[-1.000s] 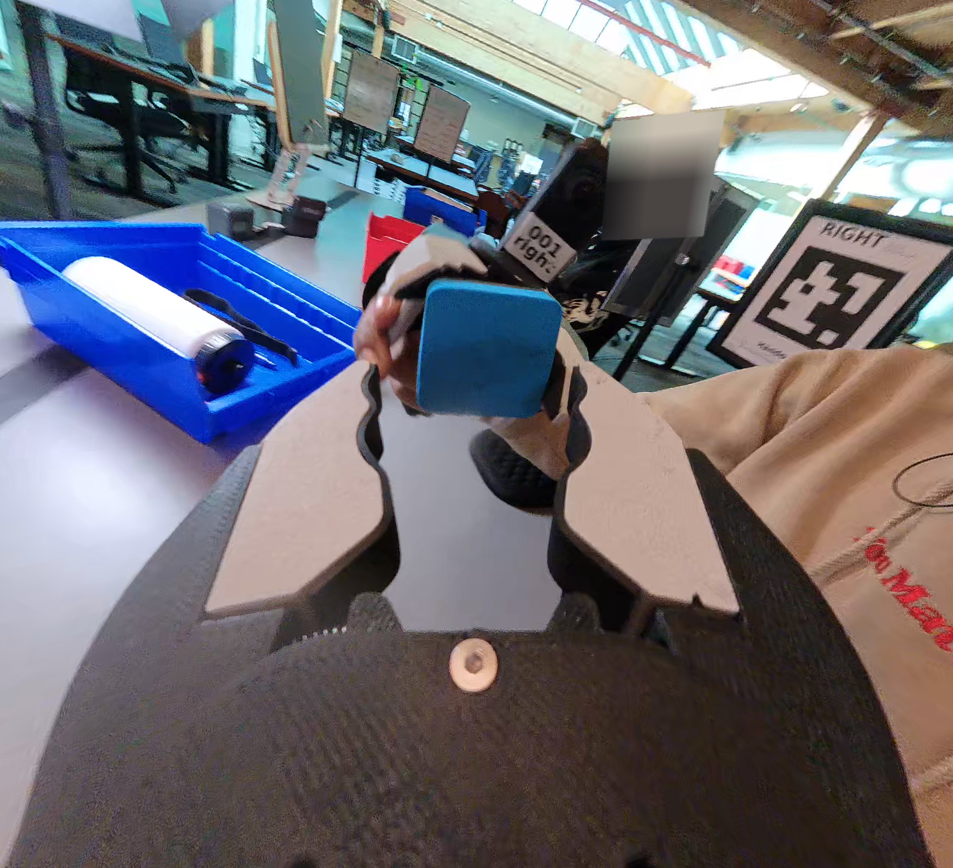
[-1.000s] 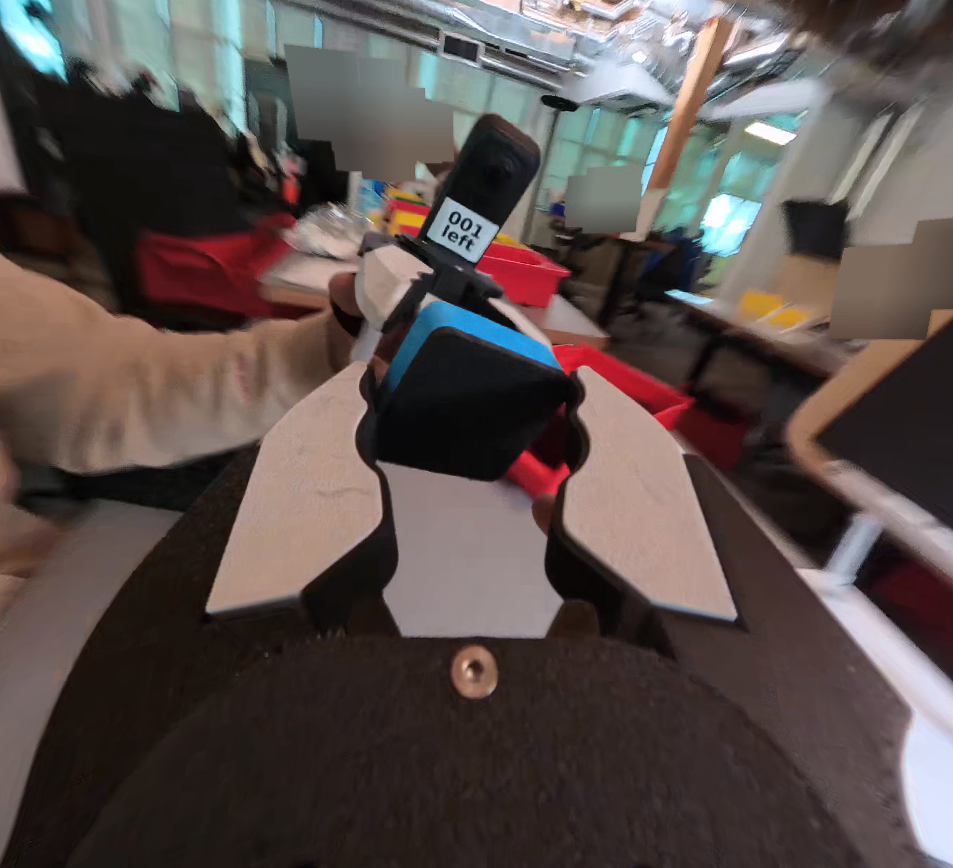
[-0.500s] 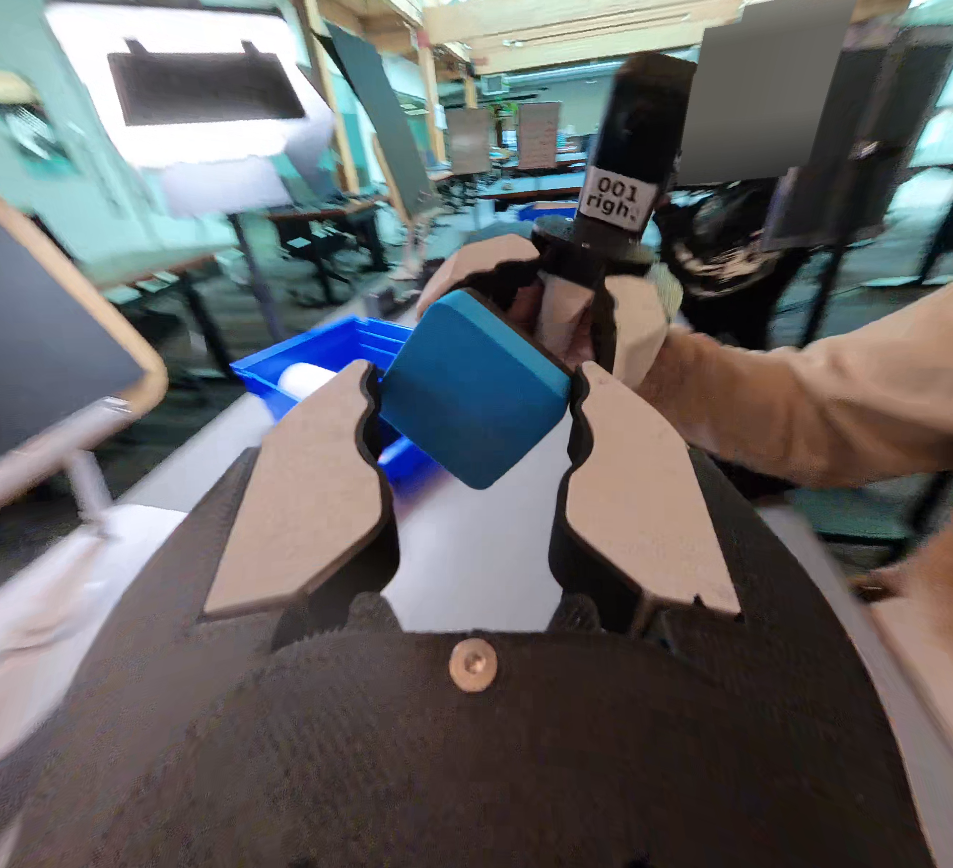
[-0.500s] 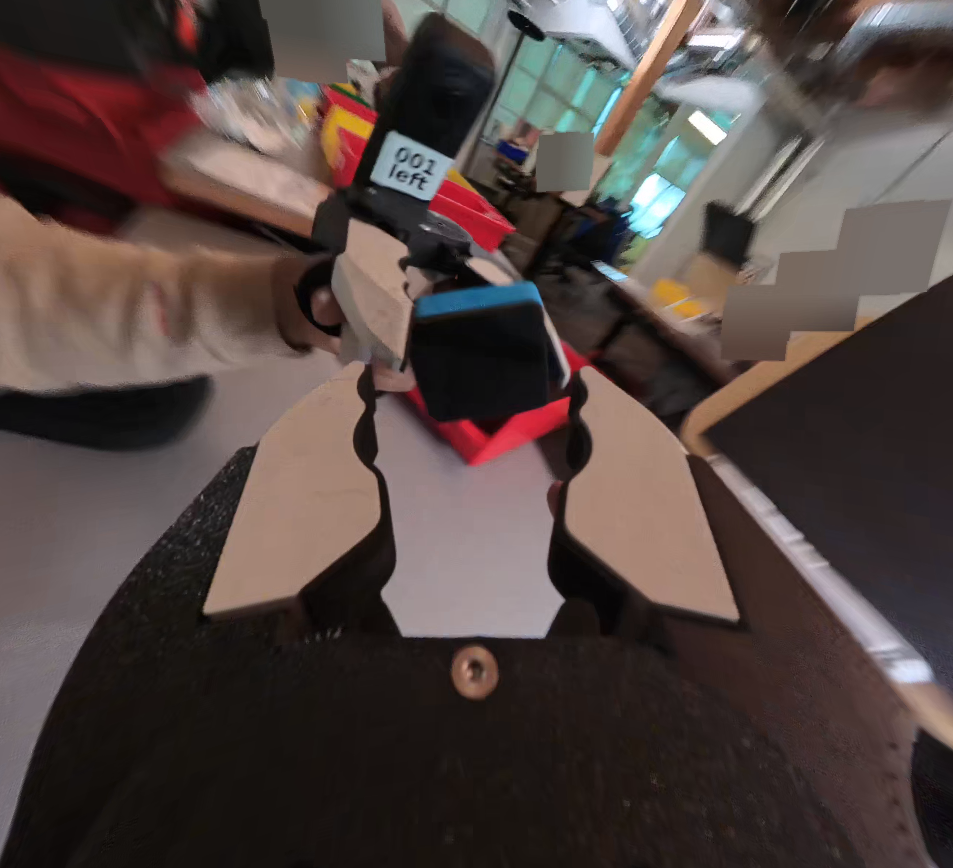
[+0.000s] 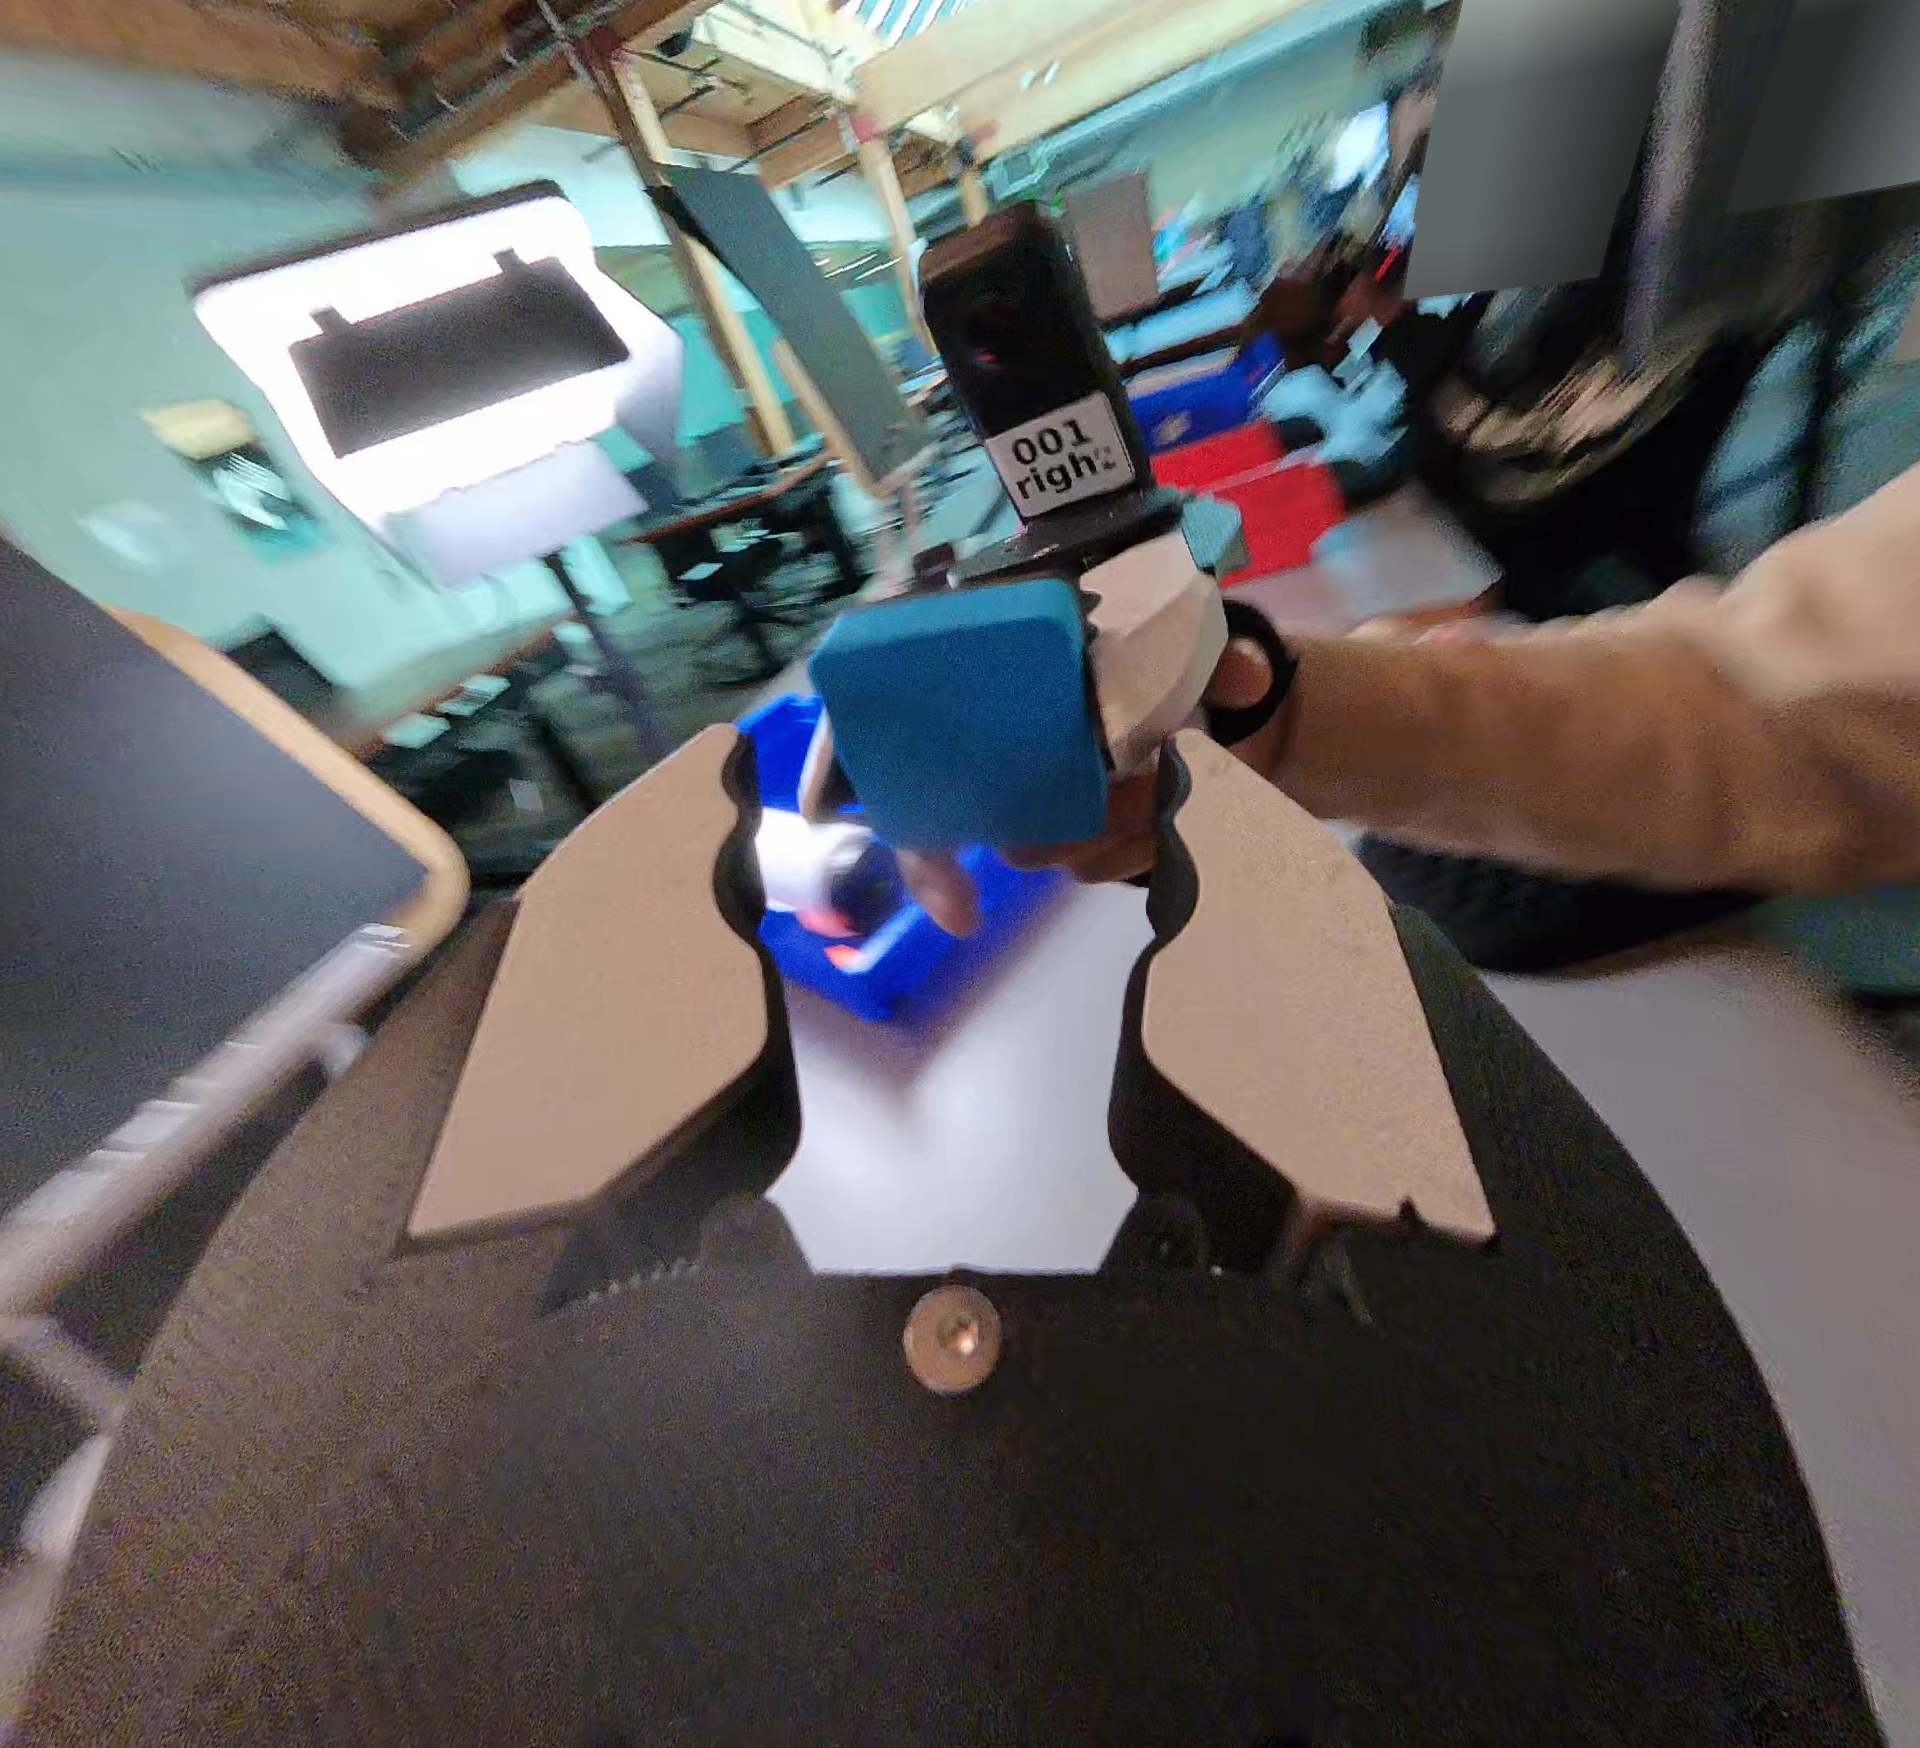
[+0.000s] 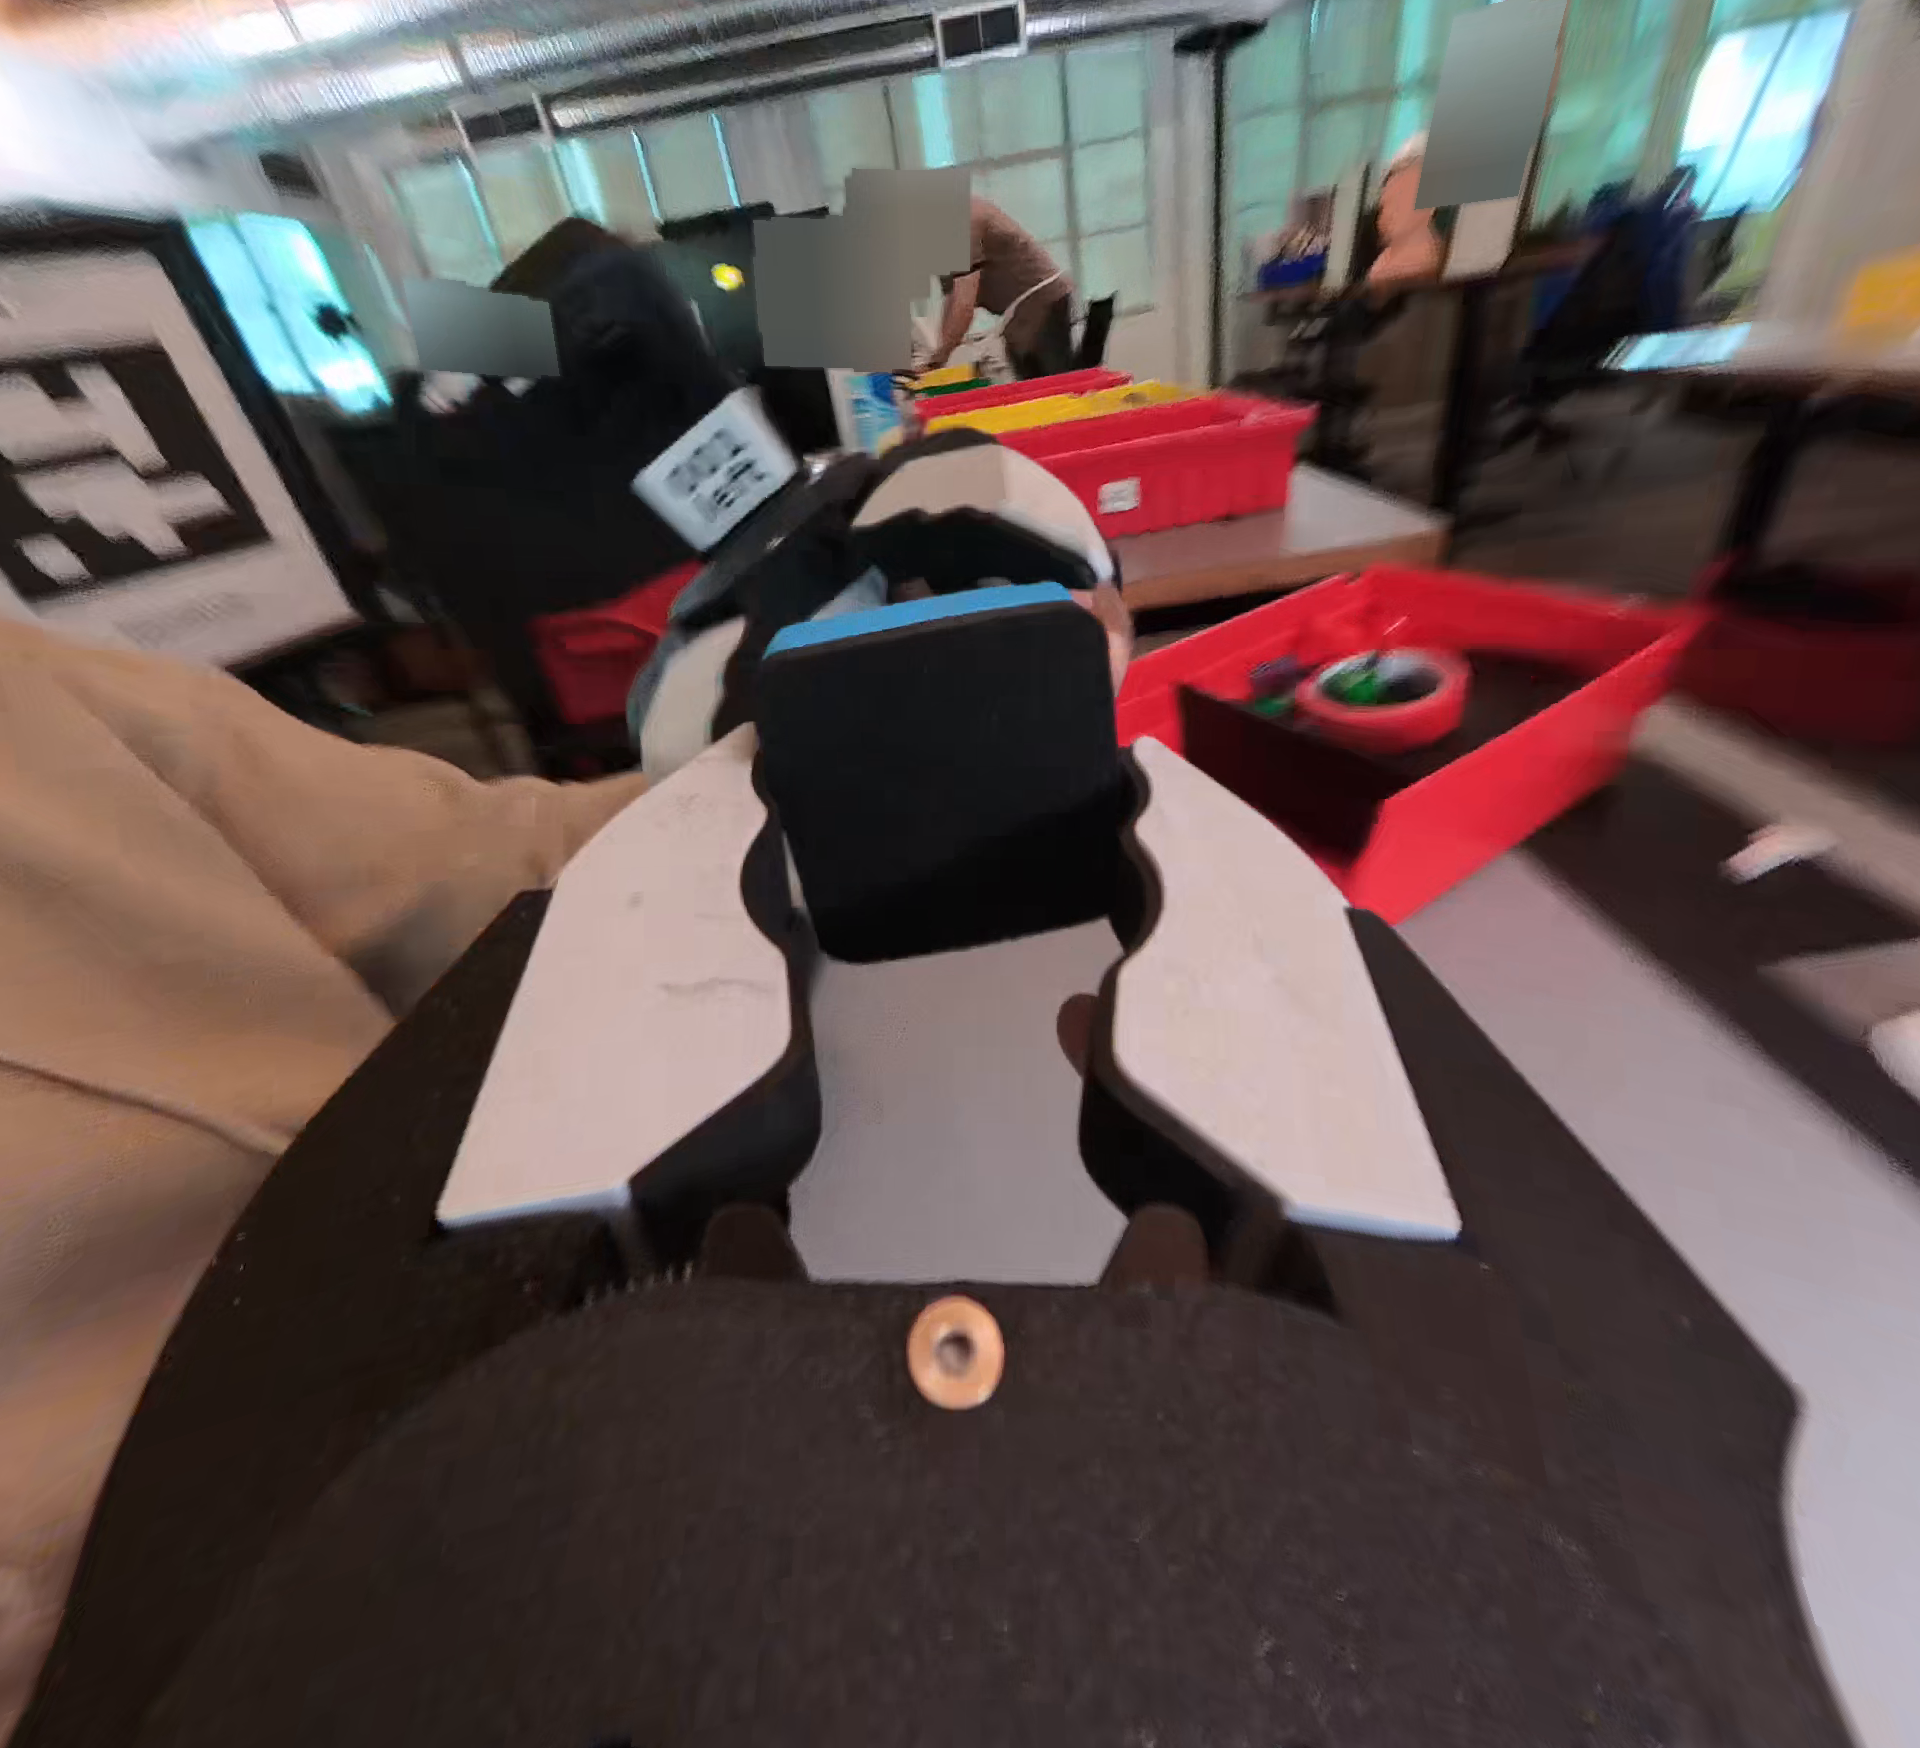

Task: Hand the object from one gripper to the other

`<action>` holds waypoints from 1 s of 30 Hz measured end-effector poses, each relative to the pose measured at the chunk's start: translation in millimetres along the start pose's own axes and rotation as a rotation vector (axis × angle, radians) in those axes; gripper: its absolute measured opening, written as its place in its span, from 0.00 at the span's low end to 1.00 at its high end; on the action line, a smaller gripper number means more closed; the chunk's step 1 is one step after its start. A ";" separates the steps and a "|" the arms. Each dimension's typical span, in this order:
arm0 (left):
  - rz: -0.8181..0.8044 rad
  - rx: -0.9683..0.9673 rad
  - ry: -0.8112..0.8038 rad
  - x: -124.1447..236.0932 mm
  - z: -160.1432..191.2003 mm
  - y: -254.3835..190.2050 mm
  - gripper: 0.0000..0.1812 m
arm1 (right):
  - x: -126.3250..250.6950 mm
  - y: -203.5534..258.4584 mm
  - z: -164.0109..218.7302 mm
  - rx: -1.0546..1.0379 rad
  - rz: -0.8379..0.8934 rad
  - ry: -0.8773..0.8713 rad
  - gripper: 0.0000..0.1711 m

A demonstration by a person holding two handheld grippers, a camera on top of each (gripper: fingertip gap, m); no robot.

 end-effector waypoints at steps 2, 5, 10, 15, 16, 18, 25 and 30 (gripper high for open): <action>0.071 0.257 -0.052 4.3 3.3 12.5 0.40 | 9.6 7.5 -6.8 0.211 0.065 -0.049 0.35; 0.181 0.570 -0.146 3.3 8.0 21.3 0.40 | 8.5 16.3 -4.9 0.518 0.214 0.006 0.35; 0.066 0.532 0.081 -8.6 20.3 18.0 0.19 | -13.6 10.8 15.3 0.986 0.601 0.311 0.35; 0.030 0.364 0.146 -2.4 25.1 21.0 0.15 | -16.0 6.0 19.4 0.843 0.535 0.373 0.39; 0.066 0.352 0.094 1.3 25.4 22.0 0.14 | -10.9 4.6 14.6 0.694 0.458 0.324 0.42; 0.156 0.341 -0.008 8.5 26.6 22.3 0.14 | 2.0 -3.0 8.3 0.386 0.287 0.244 0.46; 0.211 0.330 0.048 4.3 48.8 19.6 0.19 | 6.1 -13.3 23.7 0.161 -0.012 0.117 0.13; -0.148 0.442 0.172 29.3 64.4 60.5 0.22 | 71.8 -69.5 3.6 0.338 0.800 0.266 0.13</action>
Point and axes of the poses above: each gripper's, where its closed fingertips meet, x back along the fingers, z out of its underside, y = z × x across the jaws, the point moved 9 cm from there along x, back along the fingers, and after that the axes turned 4 degrees about -x, right-handed, at the moved point
